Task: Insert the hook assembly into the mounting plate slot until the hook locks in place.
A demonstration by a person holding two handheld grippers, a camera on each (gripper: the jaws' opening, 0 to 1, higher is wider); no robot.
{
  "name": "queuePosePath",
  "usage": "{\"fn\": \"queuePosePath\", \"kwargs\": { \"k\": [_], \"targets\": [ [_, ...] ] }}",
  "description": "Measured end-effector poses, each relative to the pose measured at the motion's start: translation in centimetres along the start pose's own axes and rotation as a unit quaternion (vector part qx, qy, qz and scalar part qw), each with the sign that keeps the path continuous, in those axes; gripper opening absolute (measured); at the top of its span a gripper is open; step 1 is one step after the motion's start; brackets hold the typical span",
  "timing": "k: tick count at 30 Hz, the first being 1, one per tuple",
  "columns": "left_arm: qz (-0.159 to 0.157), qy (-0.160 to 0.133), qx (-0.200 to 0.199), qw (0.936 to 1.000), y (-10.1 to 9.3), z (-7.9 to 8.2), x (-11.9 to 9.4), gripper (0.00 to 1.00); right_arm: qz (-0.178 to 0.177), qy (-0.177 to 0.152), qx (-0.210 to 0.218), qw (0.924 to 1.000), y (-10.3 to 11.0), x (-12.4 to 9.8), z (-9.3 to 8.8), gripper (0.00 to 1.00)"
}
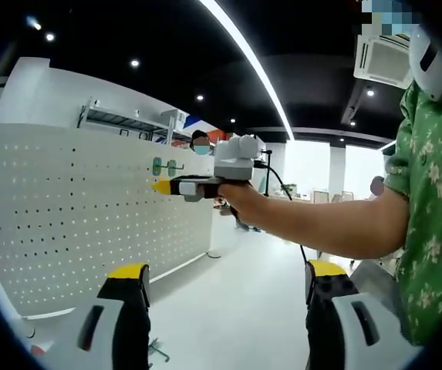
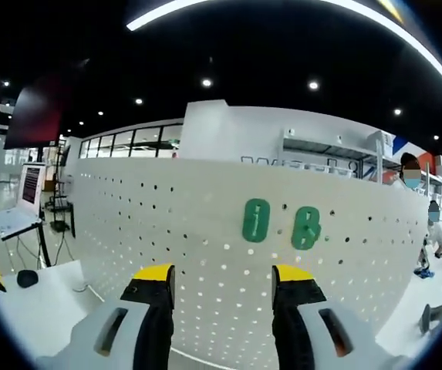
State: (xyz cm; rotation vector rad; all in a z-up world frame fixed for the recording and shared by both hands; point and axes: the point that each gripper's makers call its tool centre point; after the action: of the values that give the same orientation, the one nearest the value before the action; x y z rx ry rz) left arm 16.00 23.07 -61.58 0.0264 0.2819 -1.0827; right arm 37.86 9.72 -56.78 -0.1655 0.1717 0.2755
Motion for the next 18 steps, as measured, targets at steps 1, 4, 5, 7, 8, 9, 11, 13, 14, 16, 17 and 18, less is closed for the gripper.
{"fn": "queuePosePath", "kwargs": {
  "k": [1,4,5,7,8,9,11,13,14,16,17,18],
  "targets": [
    [0.000,-0.001,0.000,1.0000,0.0,0.0,0.0,0.85,0.000,0.000,0.001,1.0000,0.0,-0.1,-0.1,0.51],
    [0.001,-0.001,0.000,1.0000,-0.1,0.0,0.0,0.85,0.002,0.002,0.004,1.0000,0.3,-0.7,-0.6,0.51],
    [0.001,0.000,-0.001,1.0000,-0.1,0.0,0.0,0.85,0.002,0.003,0.004,1.0000,0.3,-0.8,-0.7,0.51],
    [0.001,0.000,0.000,1.0000,-0.1,0.0,0.0,0.85,0.002,0.008,0.006,0.9999,0.4,-1.0,-1.2,0.51],
    [0.002,0.001,0.000,1.0000,-0.2,-0.1,0.0,0.85,0.003,0.009,0.010,0.9999,0.5,-1.2,-1.4,0.51],
    [0.002,0.001,0.000,1.0000,-0.2,-0.1,0.0,0.85,0.003,0.009,0.012,0.9999,0.6,-1.3,-1.6,0.51],
    [0.003,0.001,0.000,1.0000,-0.2,-0.2,-0.1,0.85,0.004,0.011,0.013,0.9998,0.8,-1.6,-2.0,0.51],
    [0.004,0.001,0.000,1.0000,-0.3,-0.2,-0.1,0.85,0.005,0.014,0.014,0.9998,1.0,-1.9,-2.3,0.51],
    [0.004,0.001,0.001,1.0000,-0.3,-0.2,-0.2,0.85,0.006,0.016,0.015,0.9997,1.1,-2.1,-2.6,0.51],
    [0.004,0.001,0.001,1.0000,-0.3,-0.2,-0.2,0.85,0.006,0.019,0.020,0.9996,1.2,-2.4,-3.1,0.51],
    [0.004,0.001,0.001,1.0000,-0.4,-0.2,-0.2,0.85,0.007,0.020,0.021,0.9996,1.2,-2.5,-3.3,0.51],
    [0.004,0.001,0.001,1.0000,-0.4,-0.3,-0.2,0.85,0.007,0.021,0.022,0.9995,1.3,-2.7,-3.5,0.51]
  ]
}}
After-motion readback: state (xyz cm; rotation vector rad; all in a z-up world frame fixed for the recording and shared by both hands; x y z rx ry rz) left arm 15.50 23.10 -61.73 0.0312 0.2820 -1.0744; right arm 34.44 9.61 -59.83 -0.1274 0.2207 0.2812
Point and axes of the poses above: the point that each gripper's makers call its tool centre point, and the gripper's own axes: x roughly forward along the fingers, y roughly to its left, z roughly out of its top, and after that the axes turned 10 degrees about y, right-handed
